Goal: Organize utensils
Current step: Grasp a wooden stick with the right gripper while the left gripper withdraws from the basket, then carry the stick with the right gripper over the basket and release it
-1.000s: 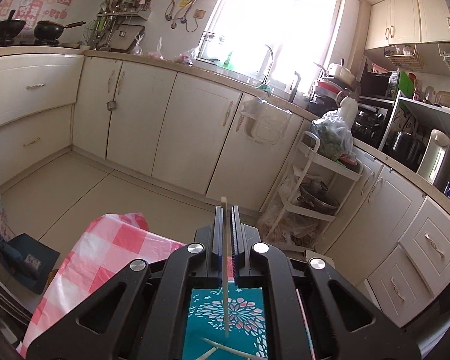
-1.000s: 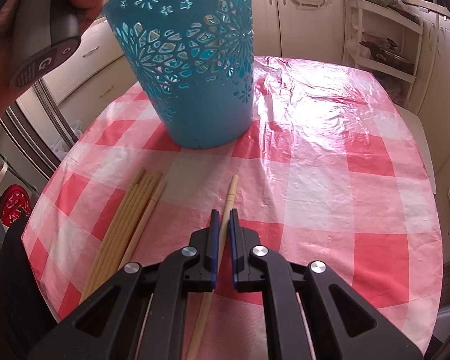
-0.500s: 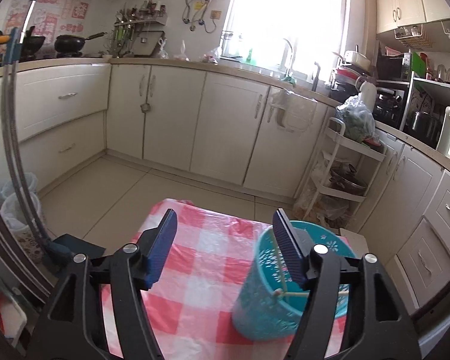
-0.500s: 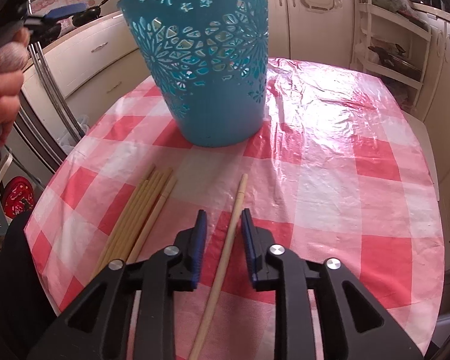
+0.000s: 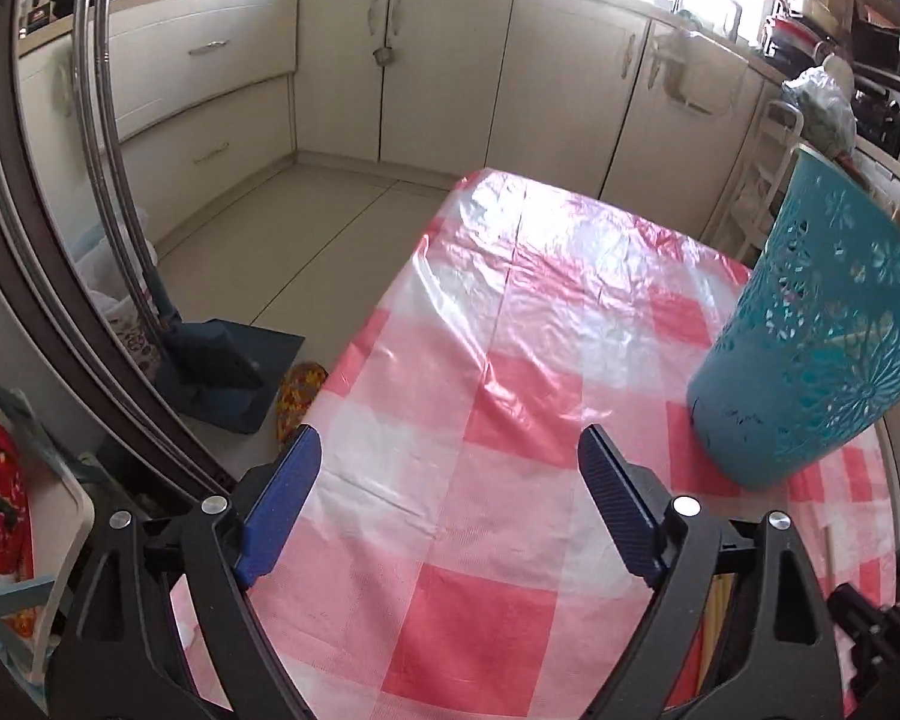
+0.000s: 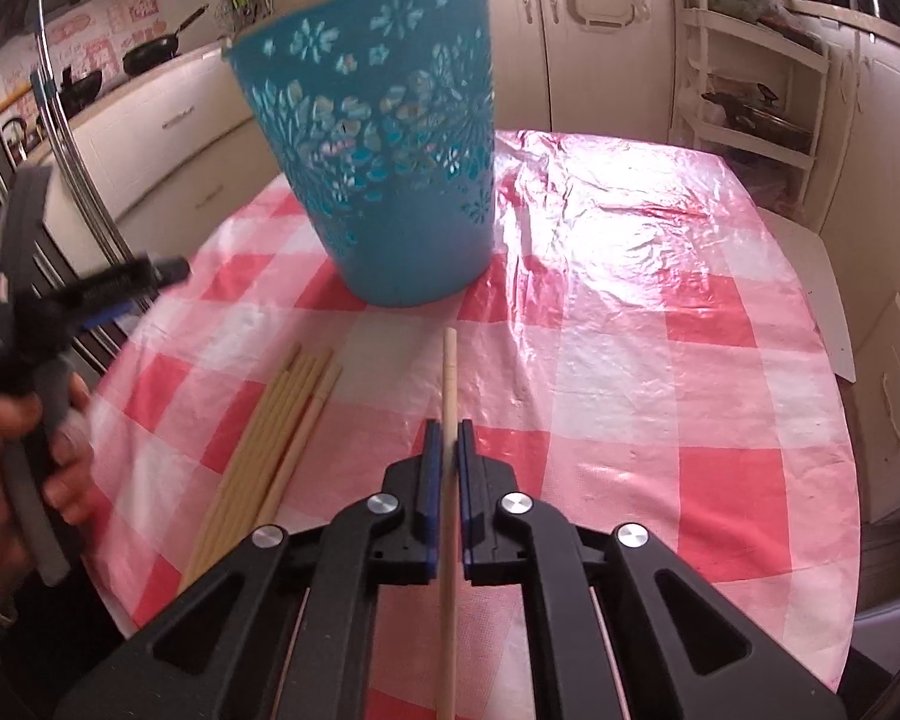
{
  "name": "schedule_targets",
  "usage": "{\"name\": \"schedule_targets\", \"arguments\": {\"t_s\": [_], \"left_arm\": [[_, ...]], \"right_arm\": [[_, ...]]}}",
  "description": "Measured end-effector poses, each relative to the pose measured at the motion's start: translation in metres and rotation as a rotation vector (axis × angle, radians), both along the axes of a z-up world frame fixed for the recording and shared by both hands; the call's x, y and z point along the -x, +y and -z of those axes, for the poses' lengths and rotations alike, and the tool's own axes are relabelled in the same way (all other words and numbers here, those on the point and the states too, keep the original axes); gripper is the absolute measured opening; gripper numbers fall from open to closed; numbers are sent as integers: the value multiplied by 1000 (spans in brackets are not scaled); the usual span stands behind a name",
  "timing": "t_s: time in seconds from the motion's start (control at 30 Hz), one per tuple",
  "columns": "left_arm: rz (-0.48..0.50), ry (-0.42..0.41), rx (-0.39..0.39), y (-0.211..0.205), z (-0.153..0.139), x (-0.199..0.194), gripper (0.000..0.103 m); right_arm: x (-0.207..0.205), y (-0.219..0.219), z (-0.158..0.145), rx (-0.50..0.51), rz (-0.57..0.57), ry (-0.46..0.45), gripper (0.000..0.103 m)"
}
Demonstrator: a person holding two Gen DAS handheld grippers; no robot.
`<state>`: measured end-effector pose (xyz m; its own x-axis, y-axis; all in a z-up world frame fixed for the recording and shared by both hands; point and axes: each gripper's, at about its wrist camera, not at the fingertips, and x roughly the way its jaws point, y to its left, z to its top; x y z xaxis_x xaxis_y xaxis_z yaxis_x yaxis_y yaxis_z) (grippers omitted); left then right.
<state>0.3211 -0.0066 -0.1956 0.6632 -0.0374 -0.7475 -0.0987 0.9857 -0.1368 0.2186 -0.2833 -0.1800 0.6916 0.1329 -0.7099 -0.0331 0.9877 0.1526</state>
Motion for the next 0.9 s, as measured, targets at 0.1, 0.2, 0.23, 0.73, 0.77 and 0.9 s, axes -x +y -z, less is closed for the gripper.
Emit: {"name": "schedule_targets", "arguments": {"t_s": [0.1,0.2,0.23,0.73,0.77,0.9], "left_arm": [[8,54,28,2,13,-2,87],[10,47,41,3,13,-2,89],[18,52,42,2,14,-2,89],[53,58,10,-10,13,-3,89],[55,58,6,-11,13,-3,89],[56,59,0,-13,12,-1,90]], "right_arm": [[12,-7,-27,-85,-5,-76,6],[18,-9,-56,-147,-16,-146,6],[18,-8,-68,-162,-22,-171,6],[-54,9,-208,-201,32,-578,6],[-62,12,-208,-176,56,-600,6],[-92,25,-185,-59,152,-632,6]]}}
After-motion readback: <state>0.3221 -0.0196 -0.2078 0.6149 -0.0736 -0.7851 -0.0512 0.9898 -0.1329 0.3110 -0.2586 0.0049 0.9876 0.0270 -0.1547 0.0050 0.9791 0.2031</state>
